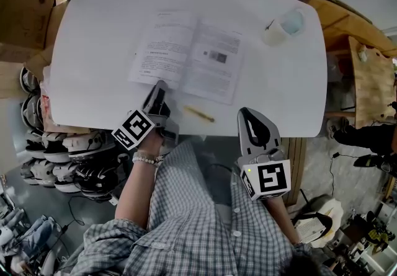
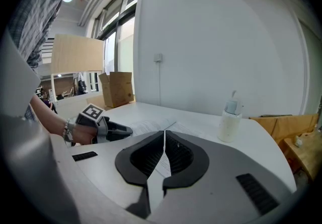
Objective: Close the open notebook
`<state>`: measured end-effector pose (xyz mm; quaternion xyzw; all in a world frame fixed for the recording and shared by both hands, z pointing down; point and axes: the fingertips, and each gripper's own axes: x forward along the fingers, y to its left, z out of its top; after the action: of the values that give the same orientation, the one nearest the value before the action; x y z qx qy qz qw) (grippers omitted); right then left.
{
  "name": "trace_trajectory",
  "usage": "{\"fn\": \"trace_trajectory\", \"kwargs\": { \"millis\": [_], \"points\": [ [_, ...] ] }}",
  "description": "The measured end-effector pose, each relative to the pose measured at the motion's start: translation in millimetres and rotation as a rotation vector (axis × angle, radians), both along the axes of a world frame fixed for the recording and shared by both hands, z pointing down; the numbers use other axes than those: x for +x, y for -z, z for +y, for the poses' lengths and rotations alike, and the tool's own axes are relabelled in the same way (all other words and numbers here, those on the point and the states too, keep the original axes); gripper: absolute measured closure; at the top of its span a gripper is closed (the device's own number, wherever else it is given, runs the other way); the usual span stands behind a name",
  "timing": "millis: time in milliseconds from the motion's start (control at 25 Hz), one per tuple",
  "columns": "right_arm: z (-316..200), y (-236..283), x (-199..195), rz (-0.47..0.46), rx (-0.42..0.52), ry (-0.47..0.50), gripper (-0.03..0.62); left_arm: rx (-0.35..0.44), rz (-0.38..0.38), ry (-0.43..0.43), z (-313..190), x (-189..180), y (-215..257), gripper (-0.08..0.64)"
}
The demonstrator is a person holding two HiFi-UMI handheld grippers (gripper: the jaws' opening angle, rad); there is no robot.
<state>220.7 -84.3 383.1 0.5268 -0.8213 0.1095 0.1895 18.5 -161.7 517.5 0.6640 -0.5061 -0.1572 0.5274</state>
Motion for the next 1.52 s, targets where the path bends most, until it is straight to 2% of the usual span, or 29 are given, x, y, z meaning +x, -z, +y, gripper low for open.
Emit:
{"fn": "trace_trajectory", "kwargs": {
  "millis": [160, 480, 600, 800, 1080, 1280, 1480, 1520],
  "points": [
    [-0.7, 0.3, -0.9, 0.002, -0.003, -0.005, 0.568, 0.051, -0.137, -0.082, -0.9, 5.4, 6.4, 0.534],
    [-1.4, -0.9, -2.7, 0.0, -0.003, -0.006, 0.568, 0.161, -0.508, -0.304, 0.9, 21.8, 15.0, 0.536],
    [-0.2, -0.6, -4.7, -0.001, -0.003, 0.003, 0.568, 0.195, -0.611, -0.384, 3.1, 30.6, 17.1, 0.537],
    [1.3, -1.6, -8.0, -0.005, -0.006, 0.009, 0.568, 0.233, -0.729, -0.478, 5.5, 40.2, 18.3, 0.538],
    [-0.3, -6.4, -7.1, -0.002, -0.013, 0.004, 0.568, 0.276, -0.856, -0.592, 10.0, 51.4, 14.4, 0.537],
    [-13.6, -21.8, -15.9, -0.097, -0.104, 0.022, 0.566, 0.279, -0.868, -0.613, 10.2, 53.2, 14.4, 0.537],
    [-40.5, -30.8, -41.3, -0.134, -0.145, 0.102, 0.562, 0.307, -0.921, -0.661, 12.0, 57.8, 14.9, 0.537],
    [-45.2, -31.7, -49.4, -0.161, -0.157, 0.127, 0.533, 0.312, -0.93, -0.669, 12.0, 58.2, 14.8, 0.537]
  ]
}}
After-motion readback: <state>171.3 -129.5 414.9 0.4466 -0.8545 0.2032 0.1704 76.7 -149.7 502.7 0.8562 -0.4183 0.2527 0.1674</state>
